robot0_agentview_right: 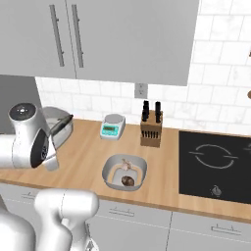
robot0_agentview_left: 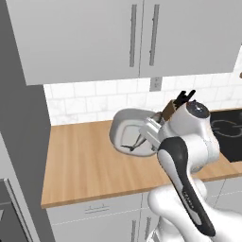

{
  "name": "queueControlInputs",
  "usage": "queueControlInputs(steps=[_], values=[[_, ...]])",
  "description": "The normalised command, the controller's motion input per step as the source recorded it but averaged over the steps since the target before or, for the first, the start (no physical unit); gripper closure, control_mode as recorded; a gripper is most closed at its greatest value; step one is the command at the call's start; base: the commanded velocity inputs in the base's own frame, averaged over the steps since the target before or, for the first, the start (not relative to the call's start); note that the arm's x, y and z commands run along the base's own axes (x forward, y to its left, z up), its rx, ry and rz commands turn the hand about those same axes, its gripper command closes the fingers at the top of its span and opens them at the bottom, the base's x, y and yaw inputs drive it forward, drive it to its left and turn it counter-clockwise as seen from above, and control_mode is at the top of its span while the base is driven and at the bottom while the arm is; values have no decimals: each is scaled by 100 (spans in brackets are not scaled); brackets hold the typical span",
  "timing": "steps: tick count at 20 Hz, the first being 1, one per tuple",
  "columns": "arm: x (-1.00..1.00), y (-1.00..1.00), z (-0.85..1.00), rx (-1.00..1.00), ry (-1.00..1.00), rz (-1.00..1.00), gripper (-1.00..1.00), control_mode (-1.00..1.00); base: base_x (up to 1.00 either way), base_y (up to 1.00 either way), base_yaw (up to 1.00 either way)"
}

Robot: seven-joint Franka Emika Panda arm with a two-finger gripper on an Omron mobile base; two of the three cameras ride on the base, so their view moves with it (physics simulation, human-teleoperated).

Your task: Take the meat container that has the fish and place it on the second highest rack of the freezer. Then take the vegetable container that has the mushroom and garlic and place it on the highest rack of the freezer.

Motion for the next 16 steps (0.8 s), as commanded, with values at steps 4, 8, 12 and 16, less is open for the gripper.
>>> queueControlInputs(steps=[4,8,12,16], values=[[-88,-61,46,6,-4,-5,100,-100,0,0,0],[-67,-42,41,2,0,-8,100,-100,0,0,0],[-50,-38,20,1,-1,-10,100,-100,0,0,0],[-55,-36,20,0,-14,-11,100,-100,0,0,0]])
